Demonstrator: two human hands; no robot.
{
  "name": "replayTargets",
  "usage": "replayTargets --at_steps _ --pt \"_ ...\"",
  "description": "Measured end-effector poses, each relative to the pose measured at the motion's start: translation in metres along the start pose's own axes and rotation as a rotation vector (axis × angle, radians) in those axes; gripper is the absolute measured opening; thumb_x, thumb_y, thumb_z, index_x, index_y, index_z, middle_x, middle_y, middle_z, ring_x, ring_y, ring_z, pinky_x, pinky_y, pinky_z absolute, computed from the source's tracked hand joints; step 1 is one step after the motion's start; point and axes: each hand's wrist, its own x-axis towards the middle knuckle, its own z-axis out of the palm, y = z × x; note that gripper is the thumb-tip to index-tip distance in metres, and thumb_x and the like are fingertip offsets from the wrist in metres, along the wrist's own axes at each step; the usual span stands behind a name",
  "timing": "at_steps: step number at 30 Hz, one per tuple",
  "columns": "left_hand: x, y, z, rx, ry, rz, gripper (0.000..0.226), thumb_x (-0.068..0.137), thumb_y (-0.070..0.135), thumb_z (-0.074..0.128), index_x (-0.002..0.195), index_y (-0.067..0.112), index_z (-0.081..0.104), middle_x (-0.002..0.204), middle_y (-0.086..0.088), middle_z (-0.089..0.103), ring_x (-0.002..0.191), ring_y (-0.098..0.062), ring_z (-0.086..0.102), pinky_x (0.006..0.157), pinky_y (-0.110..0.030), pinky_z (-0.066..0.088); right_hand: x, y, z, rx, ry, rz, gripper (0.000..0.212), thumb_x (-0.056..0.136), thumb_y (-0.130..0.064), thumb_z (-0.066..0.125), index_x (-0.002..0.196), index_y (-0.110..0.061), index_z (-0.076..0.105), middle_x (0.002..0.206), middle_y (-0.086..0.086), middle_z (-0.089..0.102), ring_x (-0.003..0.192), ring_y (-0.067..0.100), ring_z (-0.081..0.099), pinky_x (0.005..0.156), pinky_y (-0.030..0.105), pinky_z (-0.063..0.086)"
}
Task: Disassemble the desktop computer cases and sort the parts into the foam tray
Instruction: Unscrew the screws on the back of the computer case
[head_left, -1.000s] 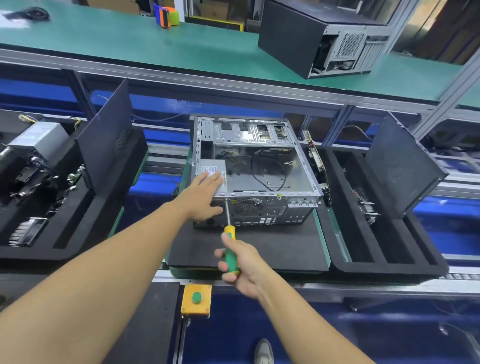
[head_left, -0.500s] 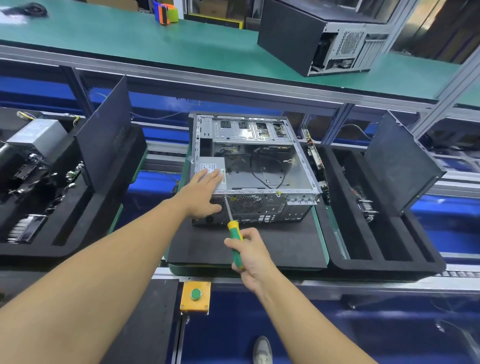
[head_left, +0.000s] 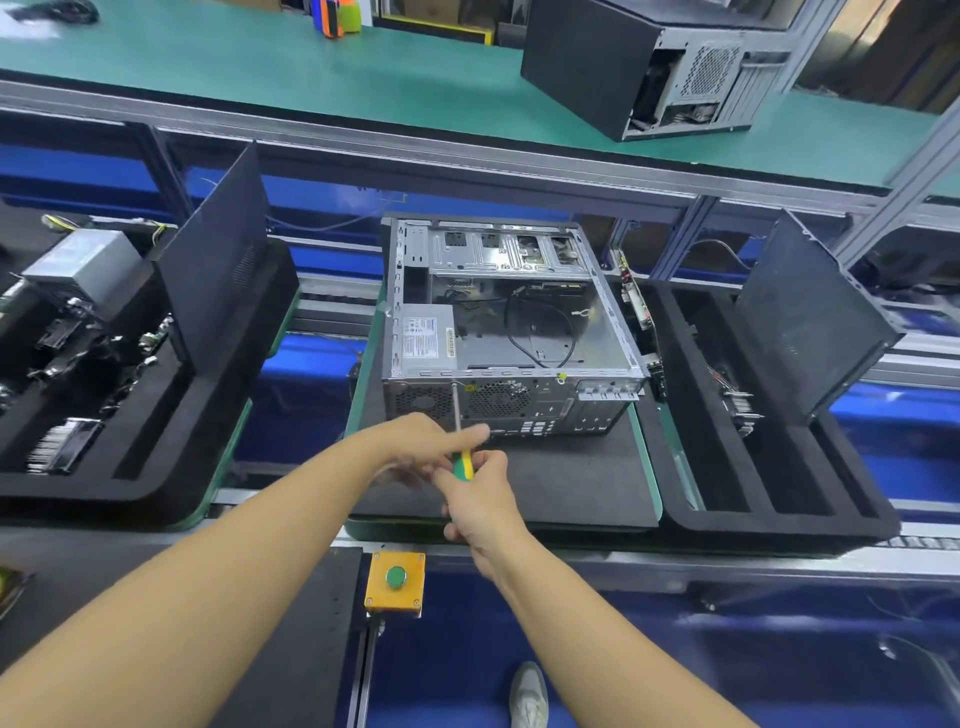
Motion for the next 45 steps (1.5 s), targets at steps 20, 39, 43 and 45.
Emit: replayTargets --at_steps 20,39,43,45 --pt "-0.016 -0.019 0.011 -0.594 -0.194 0.054 0.030 0.084 0.027 0.077 0.098 0.003 0.067 0.077 -0.007 0.067 0.071 -0.015 0.068 0.069 -0.028 0.059 -0.027 0.024 0.005 0.468 0.068 0.118 0.035 0.091 -0.023 0.074 0.113 -0.015 0.049 0.099 0.008 0.053 0.068 0.015 0.046 0.044 0.022 0.039" --pt "-0.019 -0.016 0.026 -0.798 -0.106 0.079 0.015 0.090 0.001 0.067 0.104 -0.005 0.065 0.086 -0.016 0.072 0.078 -0.022 0.072 0.075 -0.033 0.061 -0.035 0.012 0.002 0.693 0.022 0.139 0.031 0.096 -0.032 0.067 0.115 -0.012 0.052 0.086 0.008 0.052 0.060 0.015 0.049 0.049 0.028 0.049" --pt "-0.019 -0.023 0.024 -0.965 -0.205 0.078 0.022 0.097 -0.010 0.050 0.118 -0.008 0.058 0.113 -0.020 0.072 0.101 -0.029 0.073 0.085 -0.044 0.058 -0.039 0.015 -0.010 0.815 -0.119 0.266 0.048 0.104 -0.046 0.044 0.122 -0.004 0.059 0.071 0.013 0.060 0.056 0.020 0.059 0.046 0.029 0.050" --pt "-0.021 -0.025 0.023 -0.950 -0.264 0.098 0.023 0.100 -0.002 0.048 0.122 -0.003 0.055 0.123 -0.017 0.069 0.112 -0.028 0.068 0.093 -0.045 0.054 -0.038 0.016 -0.010 0.816 -0.082 0.226 0.037 0.107 -0.033 0.044 0.119 -0.001 0.059 0.068 0.012 0.062 0.055 0.018 0.059 0.046 0.029 0.050"
